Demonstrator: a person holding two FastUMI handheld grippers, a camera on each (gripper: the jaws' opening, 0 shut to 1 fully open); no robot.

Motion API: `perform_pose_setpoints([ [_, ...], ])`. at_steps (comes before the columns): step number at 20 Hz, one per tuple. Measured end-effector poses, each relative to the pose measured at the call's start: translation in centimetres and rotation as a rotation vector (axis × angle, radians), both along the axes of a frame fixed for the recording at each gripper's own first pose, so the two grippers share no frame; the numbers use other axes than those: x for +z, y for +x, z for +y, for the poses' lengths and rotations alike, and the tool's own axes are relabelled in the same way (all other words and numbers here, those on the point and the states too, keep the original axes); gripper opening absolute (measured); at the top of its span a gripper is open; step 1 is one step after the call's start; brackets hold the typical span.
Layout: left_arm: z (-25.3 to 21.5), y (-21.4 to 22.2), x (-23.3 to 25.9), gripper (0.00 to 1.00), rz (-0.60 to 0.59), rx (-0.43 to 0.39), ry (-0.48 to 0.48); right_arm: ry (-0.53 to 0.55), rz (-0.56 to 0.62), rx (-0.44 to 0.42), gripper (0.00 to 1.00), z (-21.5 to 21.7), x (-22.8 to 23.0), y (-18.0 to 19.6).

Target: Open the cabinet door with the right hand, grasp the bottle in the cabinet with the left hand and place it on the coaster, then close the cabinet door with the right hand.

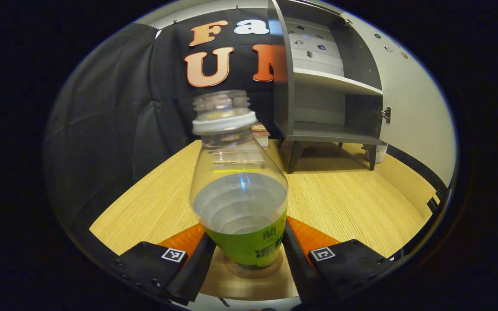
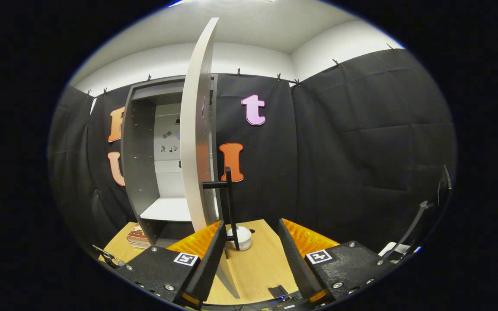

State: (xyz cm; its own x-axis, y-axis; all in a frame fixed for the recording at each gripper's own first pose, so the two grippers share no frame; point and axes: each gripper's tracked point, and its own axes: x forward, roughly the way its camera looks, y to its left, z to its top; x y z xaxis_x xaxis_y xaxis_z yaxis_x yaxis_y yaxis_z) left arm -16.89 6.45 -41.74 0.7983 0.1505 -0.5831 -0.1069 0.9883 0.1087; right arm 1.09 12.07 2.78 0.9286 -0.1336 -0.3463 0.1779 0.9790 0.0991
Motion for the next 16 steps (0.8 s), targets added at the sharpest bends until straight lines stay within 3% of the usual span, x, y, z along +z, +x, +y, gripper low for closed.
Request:
perform_pose_setpoints([
  [3,-0.2,0.3,1.0,0.97,0.008,0.005,-0.001,-0.009,-0.011,-0.001,0.76,-0.4,0.1,0.1],
  [16,-5.5,4.8,12.4,0.97,-0.131,-0.088,0.027,-0.018,-0.086,0.034,0.76,-3.6,-0.6,2.8],
])
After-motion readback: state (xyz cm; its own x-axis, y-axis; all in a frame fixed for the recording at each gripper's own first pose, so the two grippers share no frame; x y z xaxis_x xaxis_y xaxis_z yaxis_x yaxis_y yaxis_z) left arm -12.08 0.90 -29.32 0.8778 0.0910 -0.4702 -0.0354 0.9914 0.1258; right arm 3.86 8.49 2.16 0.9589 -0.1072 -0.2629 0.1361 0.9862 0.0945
